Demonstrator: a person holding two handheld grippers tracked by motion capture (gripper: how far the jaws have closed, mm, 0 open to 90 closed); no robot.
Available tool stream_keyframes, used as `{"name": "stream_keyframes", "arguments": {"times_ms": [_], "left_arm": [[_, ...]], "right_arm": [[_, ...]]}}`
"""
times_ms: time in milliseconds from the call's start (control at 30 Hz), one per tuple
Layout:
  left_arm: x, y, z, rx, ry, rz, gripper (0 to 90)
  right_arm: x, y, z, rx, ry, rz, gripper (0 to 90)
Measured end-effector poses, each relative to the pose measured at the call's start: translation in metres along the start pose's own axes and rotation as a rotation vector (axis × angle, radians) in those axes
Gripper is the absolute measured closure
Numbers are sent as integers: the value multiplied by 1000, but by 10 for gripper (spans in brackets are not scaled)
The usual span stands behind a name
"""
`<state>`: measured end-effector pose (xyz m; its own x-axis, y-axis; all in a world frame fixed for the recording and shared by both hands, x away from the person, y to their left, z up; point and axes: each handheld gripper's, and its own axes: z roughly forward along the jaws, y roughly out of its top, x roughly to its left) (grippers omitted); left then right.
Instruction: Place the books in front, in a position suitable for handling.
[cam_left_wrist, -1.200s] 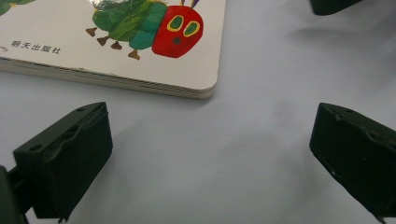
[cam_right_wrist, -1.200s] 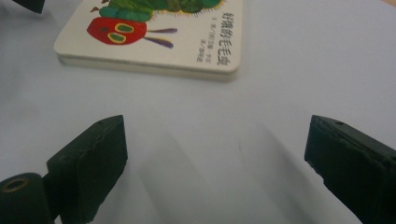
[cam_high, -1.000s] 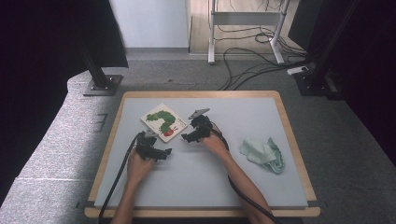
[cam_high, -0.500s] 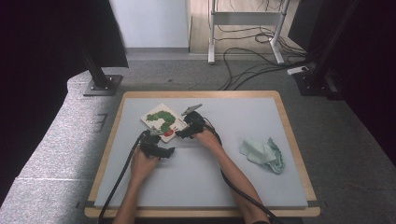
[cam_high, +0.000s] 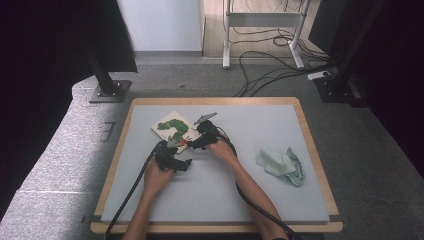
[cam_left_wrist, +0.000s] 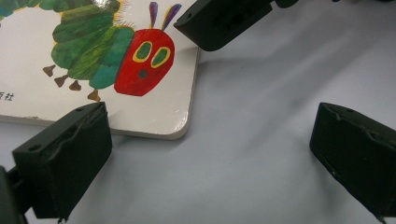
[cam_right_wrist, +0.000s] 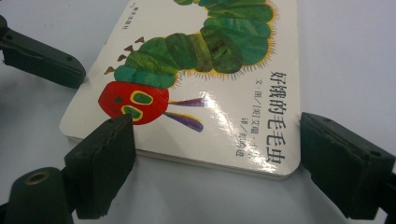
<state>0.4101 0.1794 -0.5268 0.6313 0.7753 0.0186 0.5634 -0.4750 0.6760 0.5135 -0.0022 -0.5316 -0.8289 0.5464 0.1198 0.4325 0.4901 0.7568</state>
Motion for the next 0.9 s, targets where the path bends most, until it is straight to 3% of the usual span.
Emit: {"name": "stream_keyframes", "arguments": {"times_ms": [100,167,267,400,900], "left_arm": [[8,-2,-3,-13,-50,-62,0],[13,-4,-4,-1,-50,-93,10],[11,-4,-2,-2,-36,-94,8],[6,-3,-1,16,-7,-66,0],[1,-8,-7,4,-35,-75,0]], "right_arm": [[2,-1,-1,4,0,-6,121],[3,-1,-1,11,-8,-14,119],[3,1,1,16,-6,-21,105],[0,2,3,6,13,-4,91],[14,-7,-6,9,-15,3,83]]}}
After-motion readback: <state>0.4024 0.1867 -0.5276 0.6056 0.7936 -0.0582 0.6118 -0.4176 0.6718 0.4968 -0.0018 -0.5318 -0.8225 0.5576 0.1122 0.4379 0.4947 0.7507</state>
